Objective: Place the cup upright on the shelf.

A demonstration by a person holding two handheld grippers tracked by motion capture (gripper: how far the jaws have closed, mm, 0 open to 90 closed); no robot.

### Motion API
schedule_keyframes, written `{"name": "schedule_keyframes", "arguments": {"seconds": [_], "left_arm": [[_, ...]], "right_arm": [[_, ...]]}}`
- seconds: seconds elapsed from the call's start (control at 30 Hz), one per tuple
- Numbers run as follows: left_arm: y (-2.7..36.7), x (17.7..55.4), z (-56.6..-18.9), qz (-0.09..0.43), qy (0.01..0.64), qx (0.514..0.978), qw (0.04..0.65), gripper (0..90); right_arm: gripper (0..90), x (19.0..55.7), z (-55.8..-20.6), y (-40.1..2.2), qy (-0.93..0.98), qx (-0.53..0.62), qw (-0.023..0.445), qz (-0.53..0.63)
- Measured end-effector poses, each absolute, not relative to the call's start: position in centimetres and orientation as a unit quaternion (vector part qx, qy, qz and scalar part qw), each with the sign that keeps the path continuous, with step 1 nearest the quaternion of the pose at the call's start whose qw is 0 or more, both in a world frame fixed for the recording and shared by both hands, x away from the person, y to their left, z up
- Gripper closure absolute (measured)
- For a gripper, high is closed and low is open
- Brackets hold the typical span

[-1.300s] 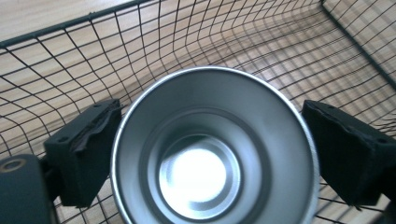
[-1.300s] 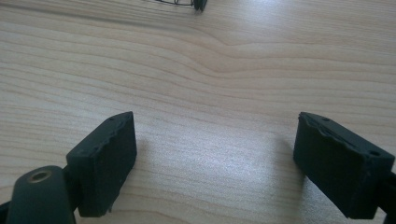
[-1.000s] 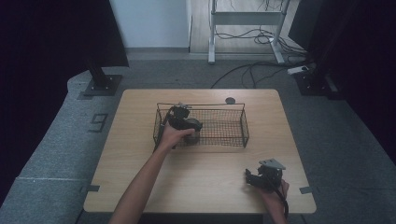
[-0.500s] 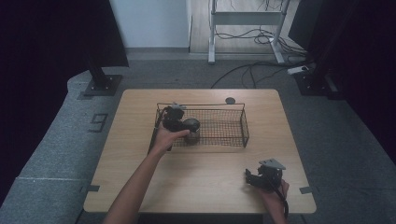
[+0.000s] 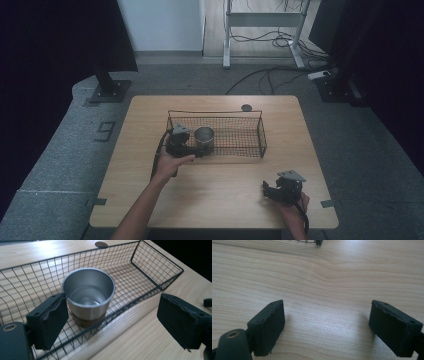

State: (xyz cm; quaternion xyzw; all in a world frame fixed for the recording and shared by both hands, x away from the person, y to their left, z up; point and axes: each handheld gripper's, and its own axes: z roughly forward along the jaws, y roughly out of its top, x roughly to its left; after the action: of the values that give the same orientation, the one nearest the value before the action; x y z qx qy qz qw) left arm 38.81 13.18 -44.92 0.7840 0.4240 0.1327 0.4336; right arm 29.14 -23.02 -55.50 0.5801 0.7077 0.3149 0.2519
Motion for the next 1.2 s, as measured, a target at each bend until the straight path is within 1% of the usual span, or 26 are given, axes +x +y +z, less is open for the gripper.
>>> {"name": "schedule_keyframes", "arguments": {"seconds": [0.13, 0.27, 0.33, 0.47, 0.73, 1.03, 1.2], "left_arm": [[13.6, 37.8, -45.4, 0.136, 0.420, 0.784, 0.436, 10.5], [14.8, 35.7, -46.5, 0.129, 0.418, 0.781, 0.446, 11.0], [15.0, 35.2, -46.7, 0.130, 0.420, 0.779, 0.447, 11.1], [15.7, 33.7, -47.6, 0.138, 0.421, 0.781, 0.441, 12.9], [17.4, 31.2, -49.6, 0.117, 0.431, 0.778, 0.442, 13.2], [19.0, 30.4, -51.4, 0.103, 0.442, 0.779, 0.432, 14.4], [18.9, 30.1, -51.9, 0.100, 0.442, 0.782, 0.428, 14.4]], "right_arm": [[13.3, 29.1, -55.5, -23.0, 0.707, 0.581, 0.252, 0.315], [13.4, 29.1, -55.5, -23.0, 0.707, 0.580, 0.252, 0.315], [13.4, 29.1, -55.5, -23.0, 0.707, 0.580, 0.252, 0.315], [13.5, 29.1, -55.5, -23.0, 0.707, 0.580, 0.252, 0.315], [13.5, 29.1, -55.5, -23.0, 0.707, 0.580, 0.252, 0.315], [13.6, 29.2, -55.5, -23.0, 0.706, 0.581, 0.253, 0.315], [13.5, 29.2, -55.5, -23.0, 0.706, 0.582, 0.254, 0.315]]}}
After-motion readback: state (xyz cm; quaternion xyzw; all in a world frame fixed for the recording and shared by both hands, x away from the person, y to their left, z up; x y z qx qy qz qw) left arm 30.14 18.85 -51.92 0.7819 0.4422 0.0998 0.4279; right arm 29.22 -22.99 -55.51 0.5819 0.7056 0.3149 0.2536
